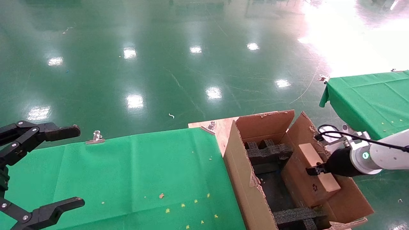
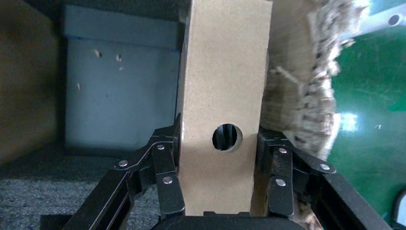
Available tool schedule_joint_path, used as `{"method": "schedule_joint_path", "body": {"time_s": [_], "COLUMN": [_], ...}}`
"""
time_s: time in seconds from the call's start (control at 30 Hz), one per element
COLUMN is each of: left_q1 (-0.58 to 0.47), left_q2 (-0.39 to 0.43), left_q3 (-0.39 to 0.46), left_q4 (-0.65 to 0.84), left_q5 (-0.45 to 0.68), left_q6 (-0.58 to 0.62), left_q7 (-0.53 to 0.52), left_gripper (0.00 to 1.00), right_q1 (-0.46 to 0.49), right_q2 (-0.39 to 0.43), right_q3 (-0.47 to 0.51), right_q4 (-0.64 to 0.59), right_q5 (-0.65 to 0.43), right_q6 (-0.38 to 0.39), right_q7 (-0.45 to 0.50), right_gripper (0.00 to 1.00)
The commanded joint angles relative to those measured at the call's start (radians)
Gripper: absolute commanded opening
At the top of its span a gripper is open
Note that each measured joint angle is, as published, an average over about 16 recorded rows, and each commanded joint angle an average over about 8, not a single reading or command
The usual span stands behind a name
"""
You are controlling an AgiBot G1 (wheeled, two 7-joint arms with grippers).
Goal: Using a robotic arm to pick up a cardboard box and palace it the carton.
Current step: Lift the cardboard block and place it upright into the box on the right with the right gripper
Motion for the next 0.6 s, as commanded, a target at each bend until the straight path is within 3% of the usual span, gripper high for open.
{"method": "schedule_joint_path", "body": {"time_s": [0.03,0.6], "left_q1": [0.0,0.0], "left_q2": [0.0,0.0], "left_q3": [0.0,0.001], "left_q4": [0.0,0.0], "left_q5": [0.0,-0.001], "left_q6": [0.0,0.0], "left_q7": [0.0,0.001], "left_gripper": [1.0,1.0], "right_q1": [-0.009,-0.033], "right_q2": [-0.012,-0.123], "right_q3": [-0.005,-0.02], "right_q4": [-0.016,-0.195], "right_q5": [0.001,0.025], "right_q6": [0.006,0.032], "right_q7": [-0.005,-0.111], "right_gripper": [0.0,0.0]}}
